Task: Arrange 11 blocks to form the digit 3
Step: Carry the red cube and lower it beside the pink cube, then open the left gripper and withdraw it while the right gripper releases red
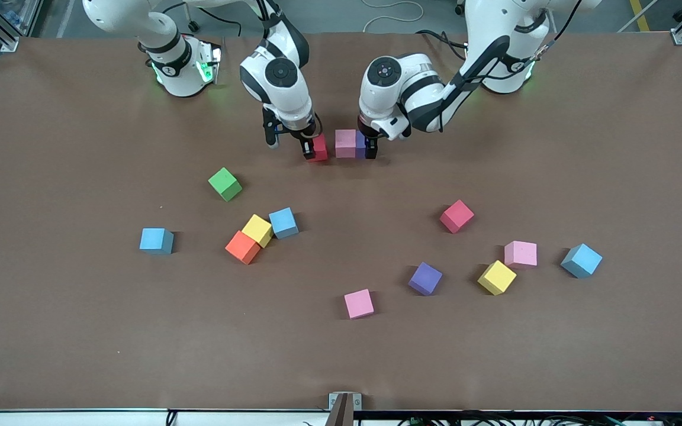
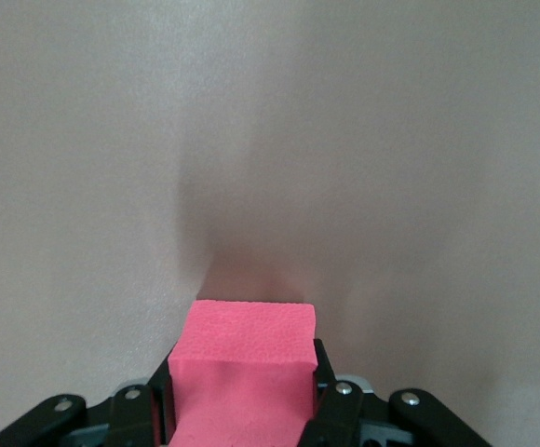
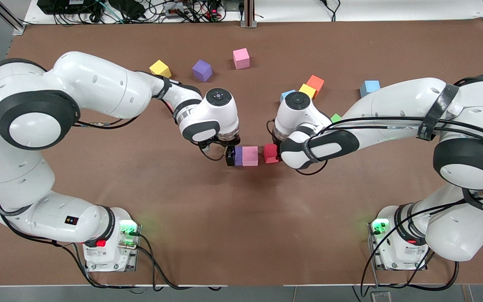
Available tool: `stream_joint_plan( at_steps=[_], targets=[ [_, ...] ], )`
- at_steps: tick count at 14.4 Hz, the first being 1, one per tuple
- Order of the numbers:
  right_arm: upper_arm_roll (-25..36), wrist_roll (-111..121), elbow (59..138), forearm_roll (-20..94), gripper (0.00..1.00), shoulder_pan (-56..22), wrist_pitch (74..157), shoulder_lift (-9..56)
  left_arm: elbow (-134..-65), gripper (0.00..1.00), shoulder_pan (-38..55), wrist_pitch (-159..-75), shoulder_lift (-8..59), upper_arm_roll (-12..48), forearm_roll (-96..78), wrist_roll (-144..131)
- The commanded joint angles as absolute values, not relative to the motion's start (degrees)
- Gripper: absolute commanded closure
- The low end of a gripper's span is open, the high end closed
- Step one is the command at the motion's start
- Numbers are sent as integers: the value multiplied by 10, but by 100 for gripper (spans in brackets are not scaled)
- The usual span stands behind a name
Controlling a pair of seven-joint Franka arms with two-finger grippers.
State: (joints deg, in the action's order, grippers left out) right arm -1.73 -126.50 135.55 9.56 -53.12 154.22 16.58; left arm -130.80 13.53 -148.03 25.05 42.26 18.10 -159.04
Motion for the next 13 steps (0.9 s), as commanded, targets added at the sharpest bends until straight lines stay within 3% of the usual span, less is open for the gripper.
stream_joint_plan(
  at_steps=[1,8,13],
  targets=[
    [-18,-1274,1349,112,100,-543,1542,171,-1297,0,142,-1480,251,425,229,-1702],
    [-16,-1309,1346,113,100,-559,1542,171,-1296,0,131,-1454,200,447,240,-1699],
    [-15,-1318,1339,112,100,-561,1548,182,-1193,0,127,-1337,197,443,230,-1632]
  ],
)
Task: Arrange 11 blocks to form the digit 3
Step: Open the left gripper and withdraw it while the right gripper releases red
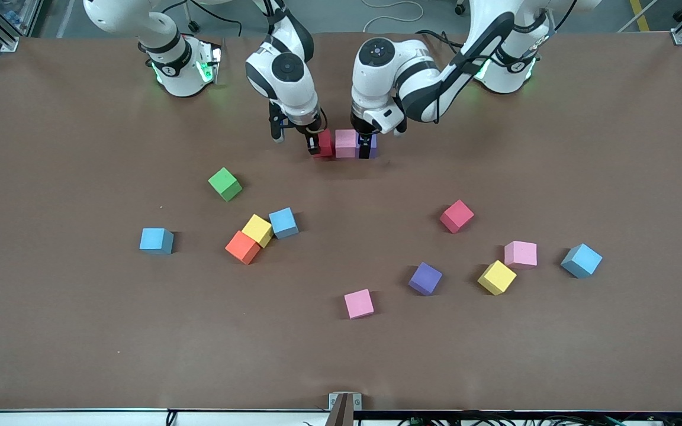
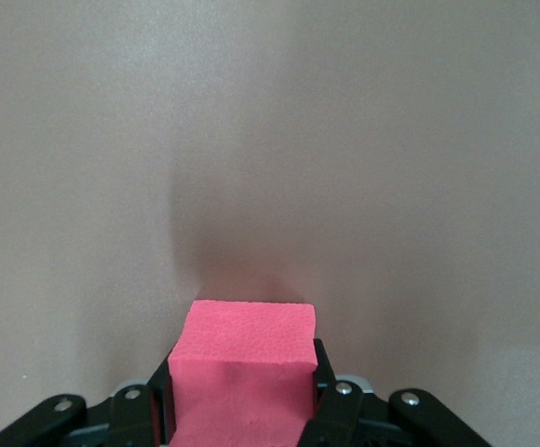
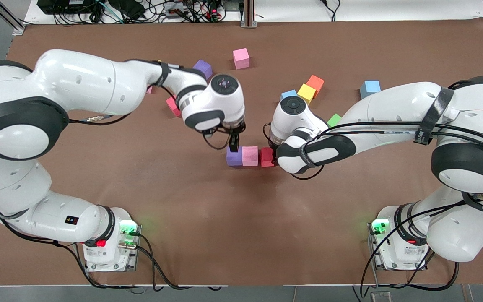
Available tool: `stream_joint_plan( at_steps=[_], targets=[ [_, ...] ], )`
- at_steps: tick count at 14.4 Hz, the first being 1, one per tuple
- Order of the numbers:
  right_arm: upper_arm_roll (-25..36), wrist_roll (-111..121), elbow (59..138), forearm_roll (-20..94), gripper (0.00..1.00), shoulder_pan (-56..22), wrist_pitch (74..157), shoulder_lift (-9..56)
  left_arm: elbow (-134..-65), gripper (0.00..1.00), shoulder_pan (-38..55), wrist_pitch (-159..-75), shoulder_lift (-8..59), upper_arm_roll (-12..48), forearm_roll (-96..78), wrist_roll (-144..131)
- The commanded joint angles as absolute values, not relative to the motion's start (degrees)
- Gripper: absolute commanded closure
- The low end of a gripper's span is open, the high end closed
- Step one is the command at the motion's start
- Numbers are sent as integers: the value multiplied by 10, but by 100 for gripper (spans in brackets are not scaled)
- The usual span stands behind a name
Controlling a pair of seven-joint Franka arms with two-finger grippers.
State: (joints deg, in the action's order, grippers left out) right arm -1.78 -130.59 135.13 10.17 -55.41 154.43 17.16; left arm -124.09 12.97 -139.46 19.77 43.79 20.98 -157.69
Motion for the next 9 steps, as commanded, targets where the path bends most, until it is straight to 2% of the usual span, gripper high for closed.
stream_joint_plan(
  at_steps=[1,9],
  targets=[
    [-15,-1327,1336,112,100,-561,1545,184,-1163,0,112,-1312,205,441,224,-1605],
    [-14,-1330,1324,112,100,-561,1542,192,-994,0,33,-1174,240,439,216,-1335]
  ],
)
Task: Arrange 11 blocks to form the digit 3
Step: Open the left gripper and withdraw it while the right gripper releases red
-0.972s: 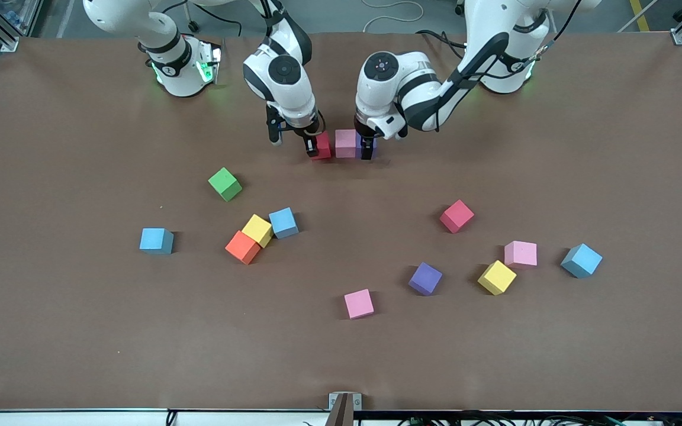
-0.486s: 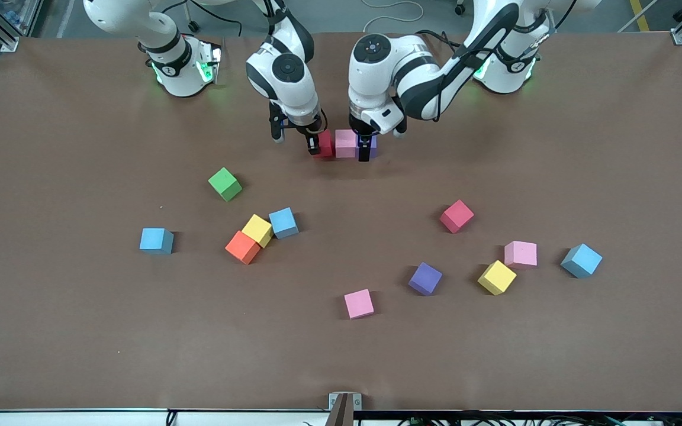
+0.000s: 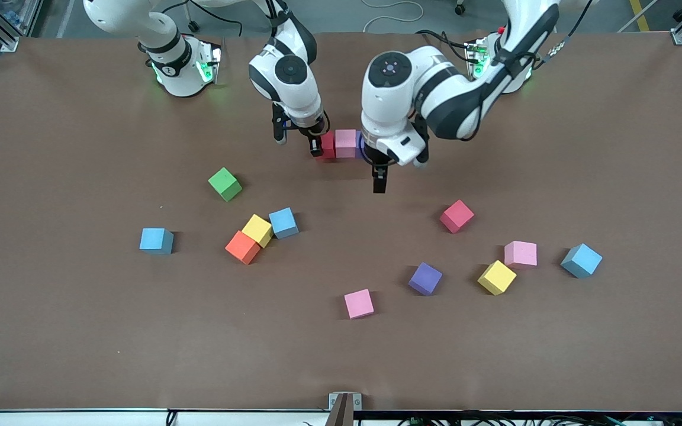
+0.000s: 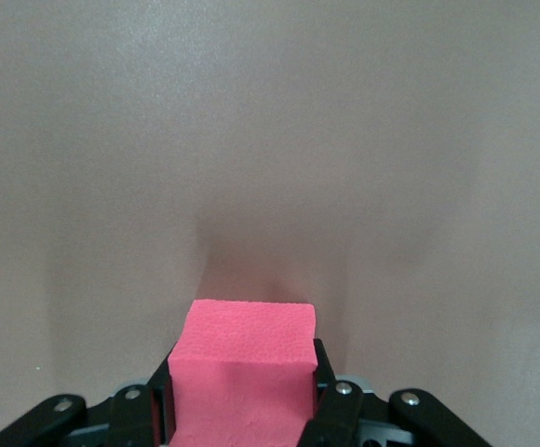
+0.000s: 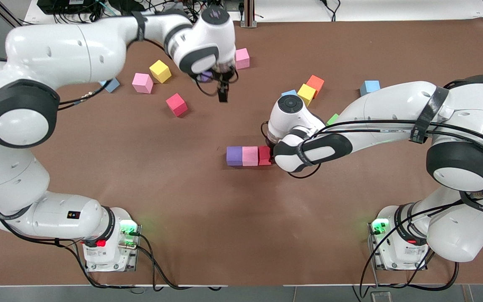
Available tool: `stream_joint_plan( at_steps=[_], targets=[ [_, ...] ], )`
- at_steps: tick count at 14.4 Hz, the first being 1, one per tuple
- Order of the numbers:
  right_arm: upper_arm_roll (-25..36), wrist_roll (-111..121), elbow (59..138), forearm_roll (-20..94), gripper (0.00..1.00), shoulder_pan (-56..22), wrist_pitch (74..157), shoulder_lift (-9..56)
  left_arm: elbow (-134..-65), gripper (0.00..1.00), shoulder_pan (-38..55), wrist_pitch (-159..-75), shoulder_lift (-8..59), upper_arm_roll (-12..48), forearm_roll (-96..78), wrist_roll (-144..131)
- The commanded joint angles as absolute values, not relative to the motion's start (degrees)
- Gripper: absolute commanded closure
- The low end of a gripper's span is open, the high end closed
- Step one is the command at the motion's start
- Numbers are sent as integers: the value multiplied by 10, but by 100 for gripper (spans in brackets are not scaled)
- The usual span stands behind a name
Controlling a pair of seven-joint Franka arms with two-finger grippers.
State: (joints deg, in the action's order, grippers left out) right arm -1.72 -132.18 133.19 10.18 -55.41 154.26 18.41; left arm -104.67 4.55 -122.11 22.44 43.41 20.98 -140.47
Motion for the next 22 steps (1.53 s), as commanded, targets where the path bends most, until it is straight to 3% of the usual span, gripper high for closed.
stream_joint_plan(
  at_steps=[1,7,17,19,20,21,22],
  targets=[
    [-14,-1330,1324,112,100,-561,1542,192,-979,0,26,-1159,243,439,221,-1292],
    [-14,-1330,1321,112,100,-567,1542,199,-904,0,-6,-1142,242,394,223,-1023],
    [-14,-1330,1316,112,97,-573,1542,209,-826,0,-126,-1058,220,389,214,-566],
    [-14,-1330,1315,112,94,-574,1542,213,-829,0,-116,-1042,183,331,186,-496],
    [-14,-1330,1315,112,87,-574,1542,212,-831,0,-104,-1037,165,300,142,-466],
    [-14,-1330,1315,112,67,-573,1542,212,-832,0,-89,-1030,150,259,111,-432],
    [-14,-1330,1315,112,41,-573,1542,213,-832,0,-65,-1010,132,218,101,-390]
  ],
)
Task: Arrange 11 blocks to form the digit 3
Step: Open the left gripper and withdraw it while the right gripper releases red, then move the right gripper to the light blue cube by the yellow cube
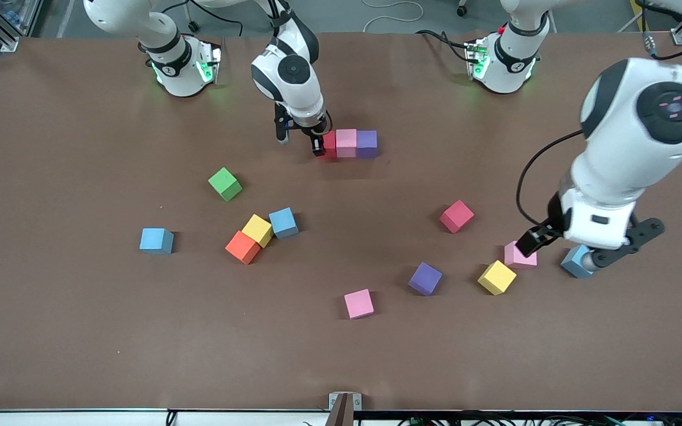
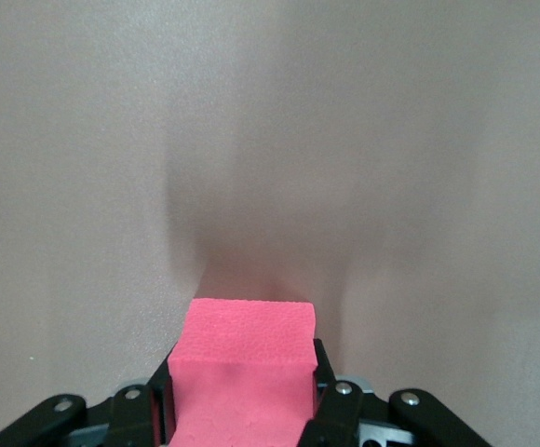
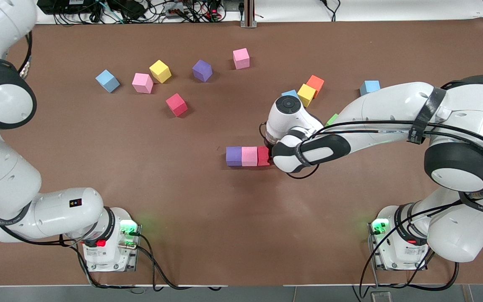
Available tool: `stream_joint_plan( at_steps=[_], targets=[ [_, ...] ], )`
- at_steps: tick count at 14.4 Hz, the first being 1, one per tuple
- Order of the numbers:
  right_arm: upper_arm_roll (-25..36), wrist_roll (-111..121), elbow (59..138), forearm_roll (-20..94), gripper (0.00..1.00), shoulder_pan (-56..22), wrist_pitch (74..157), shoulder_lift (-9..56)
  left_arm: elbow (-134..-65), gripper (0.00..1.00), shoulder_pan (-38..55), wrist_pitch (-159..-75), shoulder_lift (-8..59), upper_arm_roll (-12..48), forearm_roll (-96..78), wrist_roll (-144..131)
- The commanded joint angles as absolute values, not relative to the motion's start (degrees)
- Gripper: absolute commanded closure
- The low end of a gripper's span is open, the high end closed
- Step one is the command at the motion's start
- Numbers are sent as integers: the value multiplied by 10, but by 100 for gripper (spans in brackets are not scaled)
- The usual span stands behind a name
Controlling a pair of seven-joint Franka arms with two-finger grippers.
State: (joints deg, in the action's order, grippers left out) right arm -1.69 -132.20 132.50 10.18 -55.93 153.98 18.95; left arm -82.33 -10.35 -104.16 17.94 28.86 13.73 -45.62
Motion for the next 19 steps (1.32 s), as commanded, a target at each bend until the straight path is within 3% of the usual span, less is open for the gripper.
stream_joint_plan(
  at_steps=[1,2,3,4,7,11,19],
  targets=[
    [-14,-1330,1315,112,27,-573,1542,212,-832,0,-47,-992,119,182,98,-356],
    [-14,-1330,1315,112,20,-572,1542,212,-833,0,-42,-979,104,161,98,-325],
    [-14,-1329,1315,112,5,-572,1541,212,-835,0,-43,-969,91,151,95,-287],
    [-14,-1329,1315,110,0,-572,1541,212,-842,0,-46,-965,77,142,93,-246],
    [-13,-1328,1315,109,0,-571,1528,211,-881,0,-47,-946,9,102,66,-114],
    [-12,-1329,1315,107,0,-571,1515,202,-889,0,-43,-897,-31,89,51,-69],
    [-9,-1328,1314,107,0,-566,1463,154,-893,0,-19,-857,-44,83,12,-54]
  ],
)
